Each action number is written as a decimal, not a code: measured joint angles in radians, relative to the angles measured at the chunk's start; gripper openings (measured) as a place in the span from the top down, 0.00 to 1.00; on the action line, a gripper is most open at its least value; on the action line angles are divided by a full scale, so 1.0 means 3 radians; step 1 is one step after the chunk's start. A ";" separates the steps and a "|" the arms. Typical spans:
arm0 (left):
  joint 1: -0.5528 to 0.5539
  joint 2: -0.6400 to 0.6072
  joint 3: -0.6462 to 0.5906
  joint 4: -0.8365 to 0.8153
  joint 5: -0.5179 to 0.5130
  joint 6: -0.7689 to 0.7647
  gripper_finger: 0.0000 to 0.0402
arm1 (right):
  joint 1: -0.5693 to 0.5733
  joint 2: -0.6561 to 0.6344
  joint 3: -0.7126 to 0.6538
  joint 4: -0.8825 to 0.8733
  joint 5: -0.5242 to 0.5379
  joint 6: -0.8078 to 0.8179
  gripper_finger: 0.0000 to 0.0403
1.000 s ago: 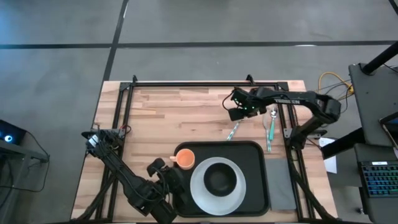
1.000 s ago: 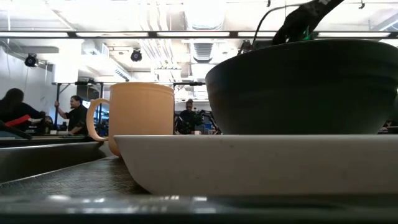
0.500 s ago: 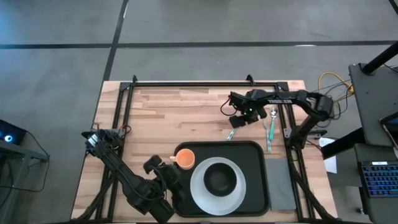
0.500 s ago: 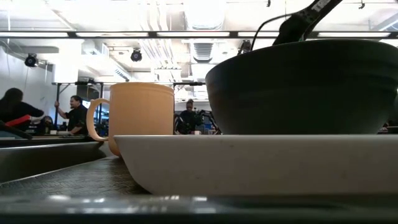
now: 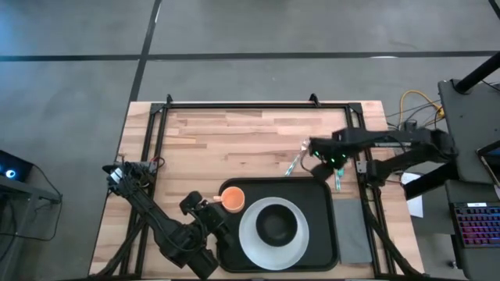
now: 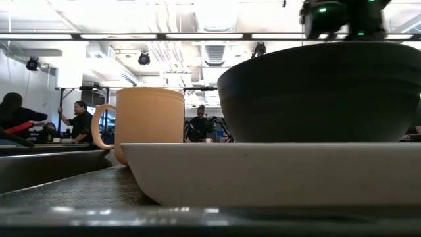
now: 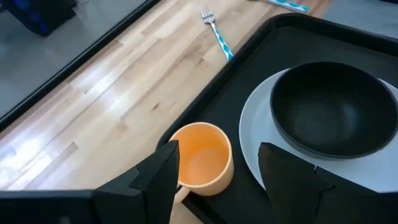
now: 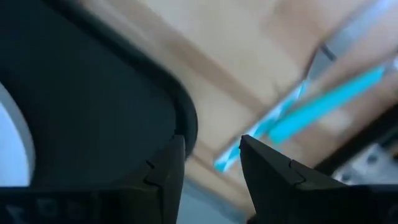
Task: Set up tray
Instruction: Put the gray napkin on the right of the white plate on the black serving tray
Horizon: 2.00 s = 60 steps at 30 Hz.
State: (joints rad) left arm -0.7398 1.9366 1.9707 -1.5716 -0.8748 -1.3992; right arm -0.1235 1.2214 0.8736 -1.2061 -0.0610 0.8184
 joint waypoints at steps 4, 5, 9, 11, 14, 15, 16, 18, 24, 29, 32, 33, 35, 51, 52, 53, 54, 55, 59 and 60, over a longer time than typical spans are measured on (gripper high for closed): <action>0.0003 0.0000 -0.0012 0.0000 -0.0011 0.0000 0.50 | 0.0368 -0.0176 -0.0365 0.0006 -0.0113 0.0564 0.64; 0.0003 -0.0001 -0.0012 0.0004 -0.0012 0.0000 0.50 | 0.0464 -0.0205 -0.0457 0.0016 -0.0165 0.0679 0.64; 0.0003 -0.0001 -0.0012 0.0029 -0.0012 0.0002 0.50 | 0.0851 -0.0248 -0.0582 0.0122 -0.0213 0.0963 0.64; 0.0002 -0.0004 -0.0012 0.0048 -0.0012 0.0003 0.50 | 0.0961 -0.0244 -0.0592 0.0125 -0.0223 0.1095 0.64; 0.0003 -0.0004 -0.0012 0.0065 -0.0007 0.0003 0.50 | 0.1124 -0.0188 -0.0626 0.0154 -0.0244 0.1118 0.64; 0.0003 -0.0004 -0.0012 0.0062 -0.0005 0.0004 0.50 | 0.1192 -0.0160 -0.0631 0.0158 -0.0250 0.1101 0.64; 0.0003 -0.0004 -0.0012 0.0064 -0.0001 0.0004 0.50 | 0.1255 -0.0134 -0.0635 0.0169 -0.0270 0.1084 0.63; 0.0002 -0.0004 -0.0012 0.0064 0.0005 0.0004 0.50 | 0.1392 -0.0067 -0.0651 0.0201 -0.0298 0.0975 0.63; 0.0000 -0.0004 -0.0012 0.0067 0.0007 0.0005 0.50 | 0.1636 0.0243 -0.0710 0.0325 -0.0388 0.0888 0.65; 0.0000 -0.0004 -0.0012 0.0065 0.0010 0.0006 0.50 | 0.1661 0.0545 -0.0782 0.0800 -0.0588 0.0846 0.64; 0.0000 -0.0004 -0.0012 0.0067 0.0015 0.0006 0.50 | 0.1657 0.0741 -0.0793 0.0931 -0.0589 0.0772 0.63; 0.0000 -0.0004 -0.0012 0.0069 0.0019 0.0006 0.50 | 0.1656 0.0796 -0.0788 0.0930 -0.0588 0.0740 0.63; 0.0000 -0.0004 -0.0012 0.0078 0.0021 0.0006 0.50 | 0.1655 0.0891 -0.0781 0.0920 -0.0590 0.0660 0.62; 0.0000 -0.0004 -0.0012 0.0081 0.0029 0.0006 0.50 | 0.1670 0.0995 -0.0787 0.1027 -0.0363 0.0883 0.75; 0.0000 -0.0004 -0.0012 0.0082 0.0029 0.0006 0.50 | 0.1677 0.0997 -0.0787 0.1036 -0.0365 0.0926 0.77; 0.0000 -0.0004 -0.0012 0.0081 0.0029 0.0006 0.50 | 0.1689 0.0997 -0.0787 0.1046 -0.0364 0.0976 0.80; 0.0000 -0.0004 -0.0012 0.0081 0.0029 0.0006 0.50 | 0.1709 0.0997 -0.0787 0.1061 -0.0360 0.1020 0.83; 0.0000 -0.0004 -0.0012 0.0081 0.0028 0.0006 0.50 | 0.1734 0.0997 -0.0787 0.1074 -0.0352 0.1048 0.85; -0.0001 -0.0004 -0.0012 0.0080 0.0028 0.0006 0.50 | 0.1834 0.0992 -0.0783 0.1092 -0.0341 0.1039 0.95; -0.0002 -0.0004 -0.0012 0.0081 0.0028 0.0006 0.50 | 0.1865 0.0977 -0.0783 0.1089 -0.0344 0.1027 0.96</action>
State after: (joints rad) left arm -0.7403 1.9354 1.9671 -1.5475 -0.8665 -1.3975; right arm 0.4360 1.5144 0.6388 -0.8793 -0.1642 1.1266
